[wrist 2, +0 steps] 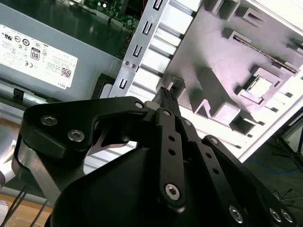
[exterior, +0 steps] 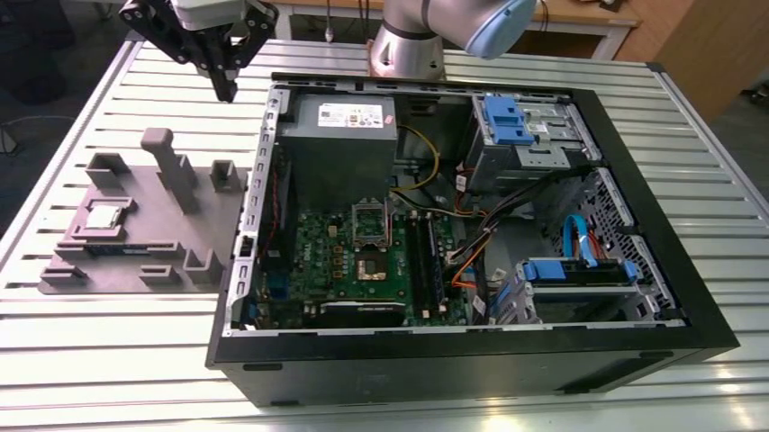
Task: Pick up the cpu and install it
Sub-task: 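Reach for the cpu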
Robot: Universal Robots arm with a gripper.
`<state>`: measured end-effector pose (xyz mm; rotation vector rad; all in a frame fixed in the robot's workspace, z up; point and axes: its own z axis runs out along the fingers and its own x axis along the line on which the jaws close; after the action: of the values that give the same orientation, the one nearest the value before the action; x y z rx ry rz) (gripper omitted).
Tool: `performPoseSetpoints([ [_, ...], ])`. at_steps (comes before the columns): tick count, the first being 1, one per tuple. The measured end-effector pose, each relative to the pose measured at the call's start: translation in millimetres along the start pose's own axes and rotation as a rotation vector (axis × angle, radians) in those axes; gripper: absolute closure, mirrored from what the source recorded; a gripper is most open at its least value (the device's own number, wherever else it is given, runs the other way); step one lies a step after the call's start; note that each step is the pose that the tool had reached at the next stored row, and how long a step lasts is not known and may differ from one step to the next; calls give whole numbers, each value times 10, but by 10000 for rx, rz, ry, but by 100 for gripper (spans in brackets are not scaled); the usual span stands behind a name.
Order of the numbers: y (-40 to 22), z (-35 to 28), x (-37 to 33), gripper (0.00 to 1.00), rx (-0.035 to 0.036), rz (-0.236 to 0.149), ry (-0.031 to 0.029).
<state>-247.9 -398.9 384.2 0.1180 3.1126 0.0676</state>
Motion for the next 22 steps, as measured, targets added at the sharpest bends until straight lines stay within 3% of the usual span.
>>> performPoseSetpoints([
  [22,-7,-1,93,90,0,0,-1],
])
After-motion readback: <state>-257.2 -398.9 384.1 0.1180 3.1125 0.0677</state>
